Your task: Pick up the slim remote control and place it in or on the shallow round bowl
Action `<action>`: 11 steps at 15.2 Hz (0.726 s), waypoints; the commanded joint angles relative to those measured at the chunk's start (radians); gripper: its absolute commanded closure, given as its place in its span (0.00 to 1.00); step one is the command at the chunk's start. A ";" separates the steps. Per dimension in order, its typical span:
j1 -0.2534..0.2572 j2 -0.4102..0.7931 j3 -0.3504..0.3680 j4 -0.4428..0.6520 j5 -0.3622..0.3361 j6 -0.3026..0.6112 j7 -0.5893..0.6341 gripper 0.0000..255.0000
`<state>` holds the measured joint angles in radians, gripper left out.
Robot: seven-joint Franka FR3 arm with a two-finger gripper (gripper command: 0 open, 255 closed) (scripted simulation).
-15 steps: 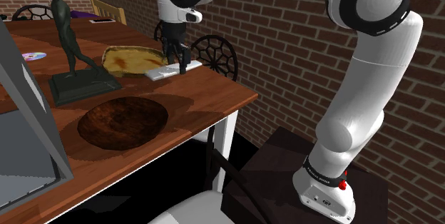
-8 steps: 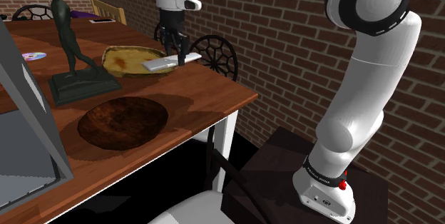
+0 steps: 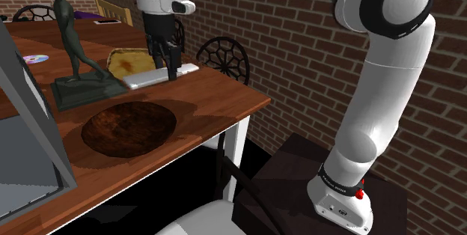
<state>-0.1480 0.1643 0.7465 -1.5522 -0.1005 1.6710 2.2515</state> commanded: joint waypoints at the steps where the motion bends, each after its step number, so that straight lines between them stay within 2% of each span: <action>1: 0.040 0.031 0.017 0.037 -0.024 -0.015 0.057 1.00; 6: 0.155 0.113 0.050 0.121 -0.086 -0.043 0.195 1.00; 10: 0.273 0.201 0.061 0.221 -0.150 -0.081 0.303 1.00; 11: 0.268 0.197 0.061 0.203 -0.147 -0.065 0.302 1.00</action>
<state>0.1064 0.3535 0.8056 -1.3540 -0.2412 1.6047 2.5382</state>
